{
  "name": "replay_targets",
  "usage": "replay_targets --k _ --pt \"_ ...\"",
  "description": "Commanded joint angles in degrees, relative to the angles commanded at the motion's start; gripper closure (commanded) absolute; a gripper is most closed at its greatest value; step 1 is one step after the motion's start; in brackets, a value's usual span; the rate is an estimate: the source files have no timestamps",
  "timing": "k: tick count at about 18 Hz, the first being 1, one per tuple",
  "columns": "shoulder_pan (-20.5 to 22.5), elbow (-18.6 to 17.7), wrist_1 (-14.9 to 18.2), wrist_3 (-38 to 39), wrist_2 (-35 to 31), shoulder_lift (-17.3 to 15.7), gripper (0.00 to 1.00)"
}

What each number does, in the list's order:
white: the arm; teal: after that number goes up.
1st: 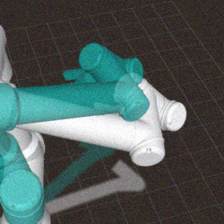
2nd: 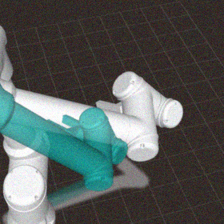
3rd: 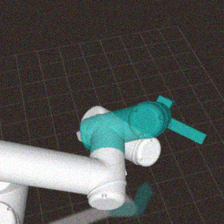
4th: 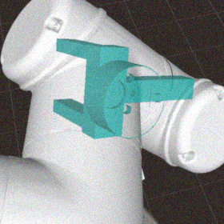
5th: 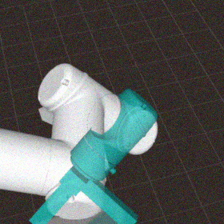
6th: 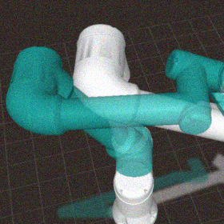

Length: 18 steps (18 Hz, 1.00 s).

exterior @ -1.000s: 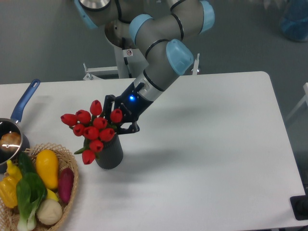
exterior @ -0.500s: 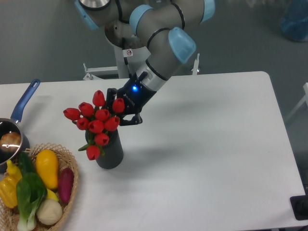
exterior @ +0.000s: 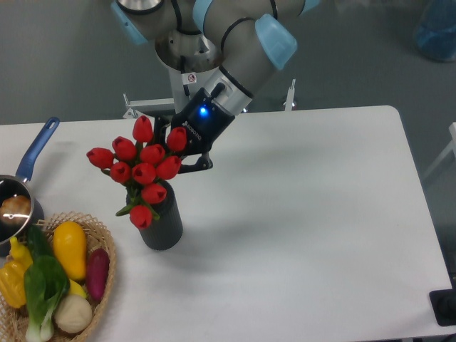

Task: Pick up the flowers from the vase
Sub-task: 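Lift the gripped tulips straight up out of the grey vase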

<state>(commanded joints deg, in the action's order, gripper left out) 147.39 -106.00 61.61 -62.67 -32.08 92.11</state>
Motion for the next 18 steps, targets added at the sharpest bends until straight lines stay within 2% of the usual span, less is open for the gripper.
replay_targets --k 8,11,18 --pt "0.88 0.09 0.17 0.97 0.18 -1.23 0.95" --pt "1.32 0.18 1.49 1.06 0.27 -1.76 0.95" --pt "2.72 0.27 2.20 1.32 1.67 -2.72 0.95"
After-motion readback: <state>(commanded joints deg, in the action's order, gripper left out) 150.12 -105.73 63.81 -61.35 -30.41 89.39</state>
